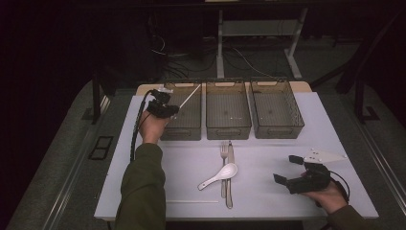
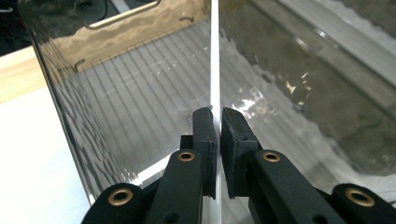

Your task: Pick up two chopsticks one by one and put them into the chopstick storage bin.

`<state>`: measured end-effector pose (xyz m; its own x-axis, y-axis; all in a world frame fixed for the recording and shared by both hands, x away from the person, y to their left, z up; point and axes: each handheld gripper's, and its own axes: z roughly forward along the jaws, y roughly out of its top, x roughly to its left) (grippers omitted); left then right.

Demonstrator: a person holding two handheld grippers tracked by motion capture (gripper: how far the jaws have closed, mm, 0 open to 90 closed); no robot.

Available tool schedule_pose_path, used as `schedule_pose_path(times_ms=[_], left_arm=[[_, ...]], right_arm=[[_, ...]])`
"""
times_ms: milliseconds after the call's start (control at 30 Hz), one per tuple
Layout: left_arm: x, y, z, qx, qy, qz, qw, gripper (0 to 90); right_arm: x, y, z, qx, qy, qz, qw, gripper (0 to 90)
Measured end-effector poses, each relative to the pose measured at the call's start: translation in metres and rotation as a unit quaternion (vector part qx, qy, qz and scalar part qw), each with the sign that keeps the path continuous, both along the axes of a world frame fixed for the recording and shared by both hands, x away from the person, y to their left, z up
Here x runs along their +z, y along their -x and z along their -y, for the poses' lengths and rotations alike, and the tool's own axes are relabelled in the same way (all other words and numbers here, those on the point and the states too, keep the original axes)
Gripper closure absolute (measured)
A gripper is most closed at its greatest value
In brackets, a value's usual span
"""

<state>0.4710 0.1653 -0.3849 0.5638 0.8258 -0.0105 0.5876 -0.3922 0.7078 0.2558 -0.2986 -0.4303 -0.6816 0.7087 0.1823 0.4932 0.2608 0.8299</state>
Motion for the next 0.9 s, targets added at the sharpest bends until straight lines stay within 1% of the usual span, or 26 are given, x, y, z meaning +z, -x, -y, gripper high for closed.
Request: schedule_pose_path(times_ms=[133, 167, 267, 433, 467, 500, 533, 567, 600, 667, 700, 767, 800, 833, 900], left_arm=[[-0.002, 0.000, 0.000, 0.001, 0.003, 0.000, 1.0000, 82.8], [-0.002, 0.001, 0.000, 0.001, 0.007, 0.001, 1.0000, 80.7], [-0.002, 0.001, -0.001, 0.004, 0.005, 0.003, 1.0000, 79.7], [0.000, 0.002, -0.002, 0.005, 0.011, 0.008, 0.9999, 76.5], [0.000, 0.002, -0.002, 0.005, 0.013, 0.009, 0.9999, 74.0], [0.001, 0.003, -0.002, 0.003, 0.013, 0.009, 0.9999, 74.0], [0.001, 0.003, -0.002, 0.001, 0.013, 0.007, 0.9999, 72.2], [0.001, 0.003, -0.003, 0.001, 0.014, 0.008, 0.9999, 68.7], [0.001, 0.004, -0.003, 0.000, 0.016, 0.008, 0.9998, 68.7], [0.003, 0.005, -0.003, -0.006, 0.022, 0.006, 0.9997, 65.6], [0.004, 0.006, -0.003, -0.009, 0.020, 0.007, 0.9997, 62.2], [0.007, 0.009, -0.004, -0.016, 0.025, 0.016, 0.9994, 58.1], [0.009, 0.011, -0.004, -0.021, 0.036, 0.017, 0.9990, 55.8], [0.011, 0.013, -0.004, -0.028, 0.044, 0.016, 0.9985, 53.1], [0.015, 0.018, -0.003, -0.047, 0.045, 0.025, 0.9976, 50.4]], right_arm=[[0.000, 0.000, 0.000, 0.000, 0.001, 0.000, 1.0000, 2.0], [0.000, 0.000, 0.000, 0.000, 0.001, 0.000, 1.0000, 2.0], [0.000, 0.000, 0.000, 0.000, 0.001, 0.000, 1.0000, 2.0], [0.000, 0.000, 0.000, 0.000, 0.000, 0.000, 1.0000, 2.0], [0.000, 0.000, 0.000, 0.000, 0.000, 0.000, 1.0000, 2.0], [0.000, 0.000, 0.000, 0.000, 0.000, 0.000, 1.0000, 2.0], [0.000, 0.000, 0.000, 0.000, 0.000, 0.000, 1.0000, 2.0], [0.000, 0.000, 0.000, 0.000, 0.000, 0.000, 1.0000, 2.0], [0.000, 0.000, 0.000, 0.000, 0.000, 0.000, 1.0000, 2.0], [0.000, 0.000, 0.000, 0.000, 0.000, 0.000, 1.0000, 2.0], [0.000, 0.000, 0.000, 0.001, 0.000, 0.000, 1.0000, 2.0], [0.000, 0.000, 0.000, 0.000, 0.000, 0.001, 1.0000, 2.0], [0.000, 0.000, 0.000, 0.000, 0.000, 0.001, 1.0000, 2.0], [0.000, 0.000, 0.000, 0.000, 0.000, 0.001, 1.0000, 2.0], [0.000, 0.000, 0.000, 0.000, 0.001, 0.001, 1.0000, 2.0]])
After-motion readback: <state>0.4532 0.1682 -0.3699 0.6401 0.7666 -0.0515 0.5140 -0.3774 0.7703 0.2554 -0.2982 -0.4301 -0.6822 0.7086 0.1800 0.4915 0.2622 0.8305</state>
